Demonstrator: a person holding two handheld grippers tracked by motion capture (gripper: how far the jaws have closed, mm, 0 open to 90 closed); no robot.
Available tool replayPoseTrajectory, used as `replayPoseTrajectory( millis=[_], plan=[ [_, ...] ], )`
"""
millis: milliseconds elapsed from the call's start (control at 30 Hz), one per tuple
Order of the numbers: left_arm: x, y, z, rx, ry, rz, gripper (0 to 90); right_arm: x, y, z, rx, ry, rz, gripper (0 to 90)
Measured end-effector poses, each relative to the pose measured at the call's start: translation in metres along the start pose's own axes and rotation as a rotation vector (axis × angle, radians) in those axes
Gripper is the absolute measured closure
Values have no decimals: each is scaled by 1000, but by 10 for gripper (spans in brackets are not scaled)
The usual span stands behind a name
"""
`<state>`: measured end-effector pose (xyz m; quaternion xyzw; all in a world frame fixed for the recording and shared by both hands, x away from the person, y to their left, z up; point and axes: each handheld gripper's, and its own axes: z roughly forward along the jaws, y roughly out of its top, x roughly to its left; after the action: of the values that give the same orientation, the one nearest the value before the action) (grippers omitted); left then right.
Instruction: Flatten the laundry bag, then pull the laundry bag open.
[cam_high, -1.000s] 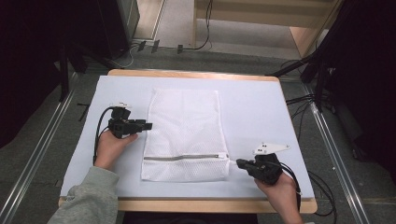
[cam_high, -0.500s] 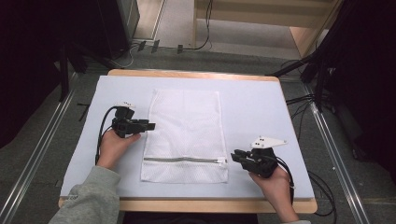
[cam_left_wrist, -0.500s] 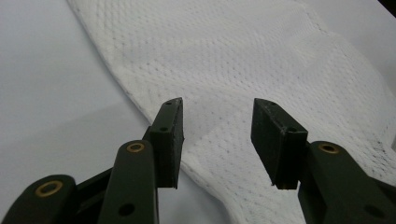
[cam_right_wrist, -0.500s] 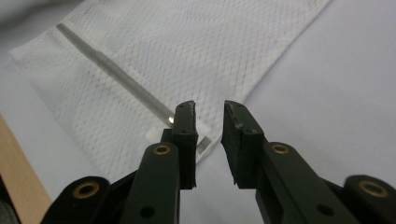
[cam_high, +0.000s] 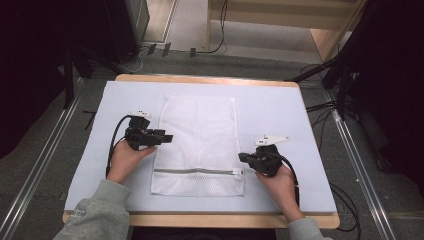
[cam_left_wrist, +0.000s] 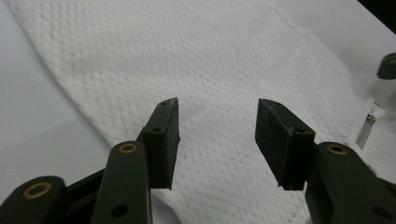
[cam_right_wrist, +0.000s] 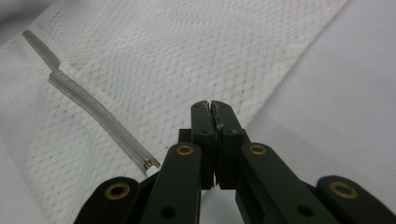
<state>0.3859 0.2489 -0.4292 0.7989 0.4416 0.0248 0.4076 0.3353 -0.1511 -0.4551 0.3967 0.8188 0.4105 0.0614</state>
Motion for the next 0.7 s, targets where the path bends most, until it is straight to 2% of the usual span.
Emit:
replayPoseTrajectory(
  millis=[200, 333, 467, 700],
  plan=[
    [-12, 0, 2, 8, -18, 33, 463, 2, 0, 14, 45, 5, -17, 900],
    [-19, 1, 3, -3, -38, 32, 443, 2, -1, 14, 50, 8, -8, 900],
    [-26, 0, 4, 0, -51, 51, 437, 2, -2, 14, 55, 29, 9, 900],
    [-35, -1, 6, 10, -66, 79, 429, 8, -8, 12, 70, 51, 5, 900]
  ],
)
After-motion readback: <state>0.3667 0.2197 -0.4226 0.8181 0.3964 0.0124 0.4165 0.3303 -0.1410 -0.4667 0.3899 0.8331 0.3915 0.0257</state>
